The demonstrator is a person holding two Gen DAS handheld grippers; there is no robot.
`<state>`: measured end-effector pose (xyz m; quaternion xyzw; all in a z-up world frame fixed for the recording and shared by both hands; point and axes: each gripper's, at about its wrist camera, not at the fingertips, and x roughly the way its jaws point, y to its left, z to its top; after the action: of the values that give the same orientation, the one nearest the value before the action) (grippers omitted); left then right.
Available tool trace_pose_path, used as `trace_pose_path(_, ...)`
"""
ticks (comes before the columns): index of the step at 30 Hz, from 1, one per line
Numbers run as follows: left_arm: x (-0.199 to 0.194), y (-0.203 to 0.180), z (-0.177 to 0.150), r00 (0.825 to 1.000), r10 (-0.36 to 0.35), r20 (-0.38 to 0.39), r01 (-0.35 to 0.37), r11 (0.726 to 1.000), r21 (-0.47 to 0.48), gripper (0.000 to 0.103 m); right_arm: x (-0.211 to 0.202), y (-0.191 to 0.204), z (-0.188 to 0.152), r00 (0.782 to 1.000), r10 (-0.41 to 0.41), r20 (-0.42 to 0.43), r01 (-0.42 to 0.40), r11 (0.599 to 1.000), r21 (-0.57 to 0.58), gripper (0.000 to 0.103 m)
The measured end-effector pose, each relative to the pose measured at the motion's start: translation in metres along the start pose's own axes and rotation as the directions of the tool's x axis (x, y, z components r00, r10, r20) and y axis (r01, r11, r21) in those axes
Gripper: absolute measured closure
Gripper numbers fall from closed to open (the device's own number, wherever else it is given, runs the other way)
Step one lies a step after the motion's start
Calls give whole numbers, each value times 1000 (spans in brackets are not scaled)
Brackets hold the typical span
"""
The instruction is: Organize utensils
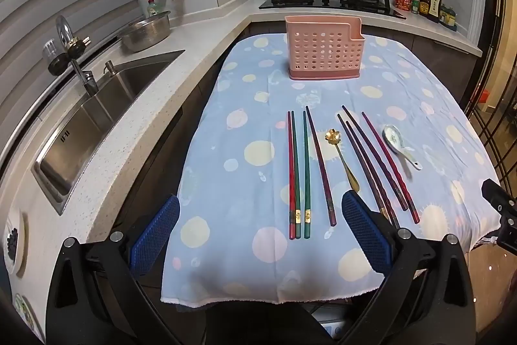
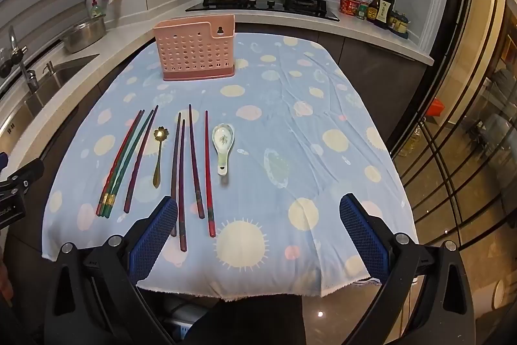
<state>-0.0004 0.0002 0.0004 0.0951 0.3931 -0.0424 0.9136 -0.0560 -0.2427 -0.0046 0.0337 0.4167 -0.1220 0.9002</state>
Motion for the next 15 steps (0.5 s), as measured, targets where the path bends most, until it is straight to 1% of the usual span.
trace_pose_path(9,0,-3,1,1000,5,-4,-5,1000,0,7,-2,0,0,1000,15,12,-15,1000,1,7)
trace_pose_path(10,-2,-3,-2,1000,3,-4,-3,1000,-1,7,-10,1,1,1000,17,15,-17,1000,0,7)
trace_pose_path(15,-4,-5,-4,1000,8,-2,-8,1000,-3,7,-13,5,1,999,30,19,-30,999,-15,7)
